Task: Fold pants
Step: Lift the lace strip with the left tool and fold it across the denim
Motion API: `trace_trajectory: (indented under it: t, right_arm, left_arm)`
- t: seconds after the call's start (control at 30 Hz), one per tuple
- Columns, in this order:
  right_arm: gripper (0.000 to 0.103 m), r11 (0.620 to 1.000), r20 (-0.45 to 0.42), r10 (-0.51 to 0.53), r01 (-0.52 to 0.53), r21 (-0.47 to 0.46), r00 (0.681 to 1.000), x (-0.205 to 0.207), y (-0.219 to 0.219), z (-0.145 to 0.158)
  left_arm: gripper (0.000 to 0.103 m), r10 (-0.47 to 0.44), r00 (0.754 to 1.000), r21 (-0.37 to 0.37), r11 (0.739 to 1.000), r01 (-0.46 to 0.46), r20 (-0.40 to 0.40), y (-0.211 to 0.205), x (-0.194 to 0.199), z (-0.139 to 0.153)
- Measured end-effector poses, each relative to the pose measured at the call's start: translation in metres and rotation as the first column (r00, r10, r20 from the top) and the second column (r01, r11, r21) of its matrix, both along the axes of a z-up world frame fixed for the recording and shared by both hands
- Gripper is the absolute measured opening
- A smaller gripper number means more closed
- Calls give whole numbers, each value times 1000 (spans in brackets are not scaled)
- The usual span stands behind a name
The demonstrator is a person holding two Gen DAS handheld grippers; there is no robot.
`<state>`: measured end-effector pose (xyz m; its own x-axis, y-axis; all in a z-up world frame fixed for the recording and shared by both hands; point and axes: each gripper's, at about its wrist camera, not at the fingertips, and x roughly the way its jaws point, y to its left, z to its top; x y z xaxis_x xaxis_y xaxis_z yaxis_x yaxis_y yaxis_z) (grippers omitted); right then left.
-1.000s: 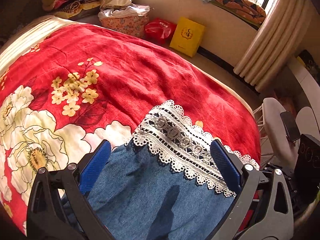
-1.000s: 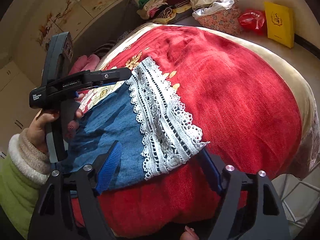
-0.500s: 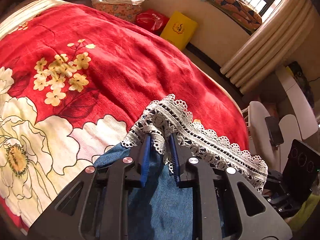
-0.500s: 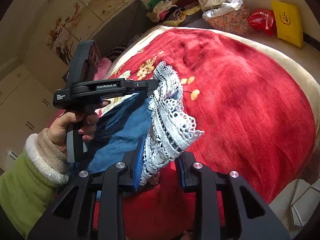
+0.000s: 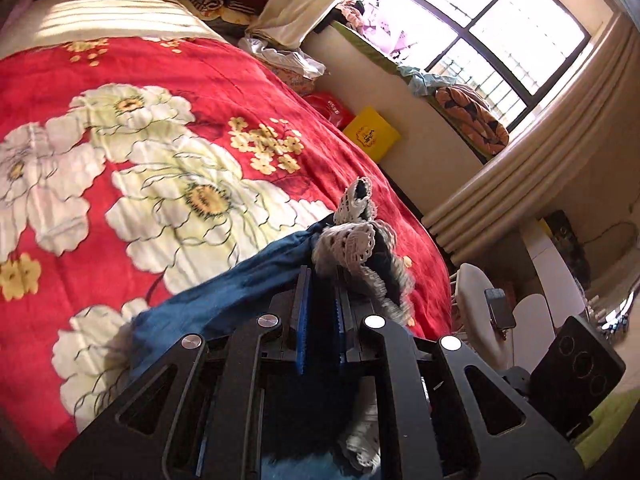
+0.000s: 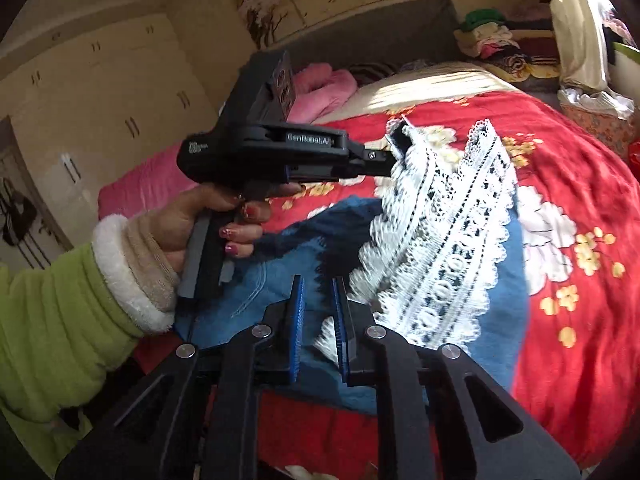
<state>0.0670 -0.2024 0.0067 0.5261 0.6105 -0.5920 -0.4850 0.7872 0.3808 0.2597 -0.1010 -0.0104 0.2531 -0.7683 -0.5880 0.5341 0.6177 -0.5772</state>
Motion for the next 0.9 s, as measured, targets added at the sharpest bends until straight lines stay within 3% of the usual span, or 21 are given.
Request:
trace_trajectory:
  t: [0.07, 0.2, 0.33, 0.43, 0.5, 0.57, 0.6, 0.7, 0.8, 0.9]
  right_arm:
    - [13, 999, -26, 26, -27, -37, 999, -4, 19, -11]
    - [16, 997, 30, 19, -16, -81, 999, -25, 24, -9]
    - [41, 977, 121, -108, 128, -169, 987, -37, -6, -3]
    - [44, 957, 129, -175, 200, -209, 976, -33, -31, -4]
    - [48, 948, 146, -168, 200, -246, 975, -34, -38, -5]
    - [62, 940, 175, -136, 183, -288, 975, -37, -35, -4]
    - [63, 938, 192, -110, 165, -303, 975, -40, -30, -6]
    - [74, 929, 228, -42, 122, -350, 973, -44, -16, -10]
    - [75, 893, 241, 7, 102, -437, 970, -34, 0, -22]
    - [74, 835, 266, 24, 127, -536, 964, -25, 13, -34]
  left_arm:
    - [6, 19, 999, -24, 1000, -20, -47, 18, -5, -10]
    - [41, 35, 995, -41, 998, -39, -91, 26, -14, -23]
    - [47, 7, 995, -80, 997, -15, -98, 14, -15, -17]
    - [58, 1, 997, -78, 997, -7, -78, -4, -7, -3]
    - [66, 11, 996, -28, 1000, -14, -91, -22, 6, -1]
    - [67, 31, 994, 57, 998, -26, -100, -37, 18, -3]
    - [67, 53, 993, 96, 994, -43, -108, -41, 26, -5]
    - [69, 89, 983, 140, 988, -67, -158, -48, 43, -12]
    - [72, 99, 980, 175, 982, -68, -171, -51, 54, -16]
    - [76, 114, 979, 240, 968, -72, -167, -57, 64, -20]
